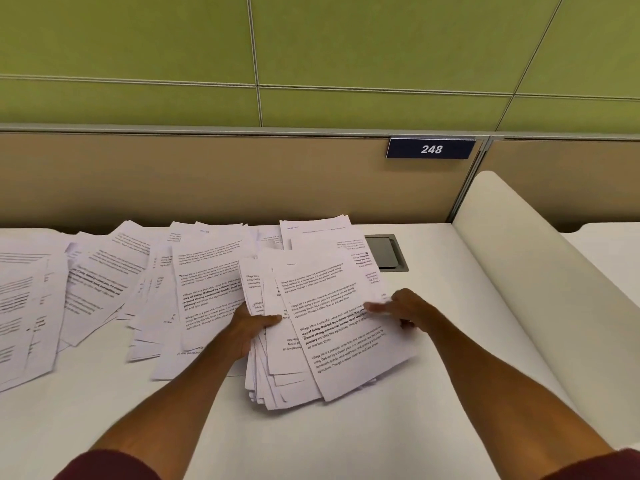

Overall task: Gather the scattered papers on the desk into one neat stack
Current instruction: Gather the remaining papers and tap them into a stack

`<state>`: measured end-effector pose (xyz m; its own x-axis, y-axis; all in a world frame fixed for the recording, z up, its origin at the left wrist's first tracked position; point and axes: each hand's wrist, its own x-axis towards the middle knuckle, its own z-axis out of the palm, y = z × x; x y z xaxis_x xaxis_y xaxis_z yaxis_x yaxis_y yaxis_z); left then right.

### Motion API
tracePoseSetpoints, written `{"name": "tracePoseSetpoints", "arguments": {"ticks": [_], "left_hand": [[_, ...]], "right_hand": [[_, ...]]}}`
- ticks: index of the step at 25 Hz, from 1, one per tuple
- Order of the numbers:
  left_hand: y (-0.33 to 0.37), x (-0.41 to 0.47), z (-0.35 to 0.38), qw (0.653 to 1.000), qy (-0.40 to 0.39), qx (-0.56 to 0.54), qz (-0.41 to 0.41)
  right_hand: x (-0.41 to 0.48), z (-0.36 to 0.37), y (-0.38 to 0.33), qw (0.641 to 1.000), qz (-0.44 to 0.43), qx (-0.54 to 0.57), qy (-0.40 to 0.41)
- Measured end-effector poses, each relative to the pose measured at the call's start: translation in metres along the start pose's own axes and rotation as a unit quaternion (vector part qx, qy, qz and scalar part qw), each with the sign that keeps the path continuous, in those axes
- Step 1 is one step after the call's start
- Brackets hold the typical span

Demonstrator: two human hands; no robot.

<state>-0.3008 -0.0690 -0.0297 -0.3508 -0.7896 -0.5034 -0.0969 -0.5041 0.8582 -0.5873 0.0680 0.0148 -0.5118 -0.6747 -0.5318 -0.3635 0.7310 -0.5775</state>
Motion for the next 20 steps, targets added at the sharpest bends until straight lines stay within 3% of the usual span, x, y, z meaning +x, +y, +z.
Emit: {"name": "tracePoseSetpoints", "arguments": {"ticks": [3, 9, 11, 17, 20], "left_hand": [[0.001, 0.002, -0.001, 1.000, -0.002, 0.002, -0.001], [0.004, -0.002, -0.006, 0.997, -0.048, -0.057, 0.005], [0.004, -0.002, -0.008, 0.996, -0.068, -0.054, 0.005], [0.000, -0.003, -0.006, 0.999, -0.031, 0.023, 0.016], [0.001, 0.000, -0.009, 1.000, -0.013, 0.000, -0.020]], "right_hand": [[0.005, 0.003, -0.004, 0.990, -0.051, 0.098, 0.086], [0.005, 0.012, -0.012, 0.985, -0.084, 0.141, -0.062], [0.006, 0.014, -0.014, 0.988, -0.066, 0.125, -0.060], [0.019, 0.014, -0.006, 0.981, -0.027, 0.142, 0.128], [0.022, 0.006, 0.002, 0.938, 0.024, 0.199, 0.283]]}}
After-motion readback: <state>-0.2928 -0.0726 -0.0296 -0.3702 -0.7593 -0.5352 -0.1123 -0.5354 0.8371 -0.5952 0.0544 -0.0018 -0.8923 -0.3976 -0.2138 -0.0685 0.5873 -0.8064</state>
